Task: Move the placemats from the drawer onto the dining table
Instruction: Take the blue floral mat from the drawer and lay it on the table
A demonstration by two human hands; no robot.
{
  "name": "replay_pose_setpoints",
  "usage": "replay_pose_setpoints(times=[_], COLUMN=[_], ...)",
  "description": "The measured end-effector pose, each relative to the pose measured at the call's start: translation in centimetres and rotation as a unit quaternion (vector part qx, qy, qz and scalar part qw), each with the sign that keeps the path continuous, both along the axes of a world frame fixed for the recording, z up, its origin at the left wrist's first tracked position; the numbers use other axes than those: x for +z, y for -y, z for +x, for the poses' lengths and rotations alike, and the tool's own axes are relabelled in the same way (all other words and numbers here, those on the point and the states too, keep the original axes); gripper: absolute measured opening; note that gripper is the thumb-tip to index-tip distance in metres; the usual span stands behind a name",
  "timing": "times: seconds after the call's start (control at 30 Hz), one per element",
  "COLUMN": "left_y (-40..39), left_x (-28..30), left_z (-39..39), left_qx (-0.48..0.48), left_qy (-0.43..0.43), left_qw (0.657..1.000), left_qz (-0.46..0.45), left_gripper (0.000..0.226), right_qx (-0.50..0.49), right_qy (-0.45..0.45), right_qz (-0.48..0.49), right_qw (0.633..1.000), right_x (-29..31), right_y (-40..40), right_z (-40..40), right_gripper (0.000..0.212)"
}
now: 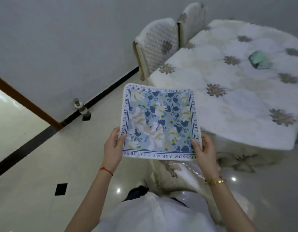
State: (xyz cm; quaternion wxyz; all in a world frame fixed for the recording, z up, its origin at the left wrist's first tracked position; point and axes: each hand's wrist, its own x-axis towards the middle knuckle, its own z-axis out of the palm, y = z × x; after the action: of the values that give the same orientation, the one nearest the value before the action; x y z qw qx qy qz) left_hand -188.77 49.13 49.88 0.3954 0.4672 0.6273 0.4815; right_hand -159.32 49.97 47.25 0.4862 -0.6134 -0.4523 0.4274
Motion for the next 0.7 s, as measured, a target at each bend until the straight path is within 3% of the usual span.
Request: replay_pose_setpoints(times=[0.27,0.7], left_y=[-12.7,-27.2], left_x=[-2.3,-4.6], left_z=[0.7,12.8], left_qx=[-0.147,-0.273], left_qy=[-0.055,-0.040], left_qw=[0.988,0.961], left_qz=[0.002,-0.013], left_gripper=[0.019,0.031], right_qx=[-0.155,-0.273], right_qy=[0.055,0.121], right_qz=[-0.020,-0.051], right_qw=[0.986,0.953], right_x=[-0.3,-1.9], right_y=[-3.7,-12.2], right_z=[0.2,8.7], right_gripper=[0.016,0.019])
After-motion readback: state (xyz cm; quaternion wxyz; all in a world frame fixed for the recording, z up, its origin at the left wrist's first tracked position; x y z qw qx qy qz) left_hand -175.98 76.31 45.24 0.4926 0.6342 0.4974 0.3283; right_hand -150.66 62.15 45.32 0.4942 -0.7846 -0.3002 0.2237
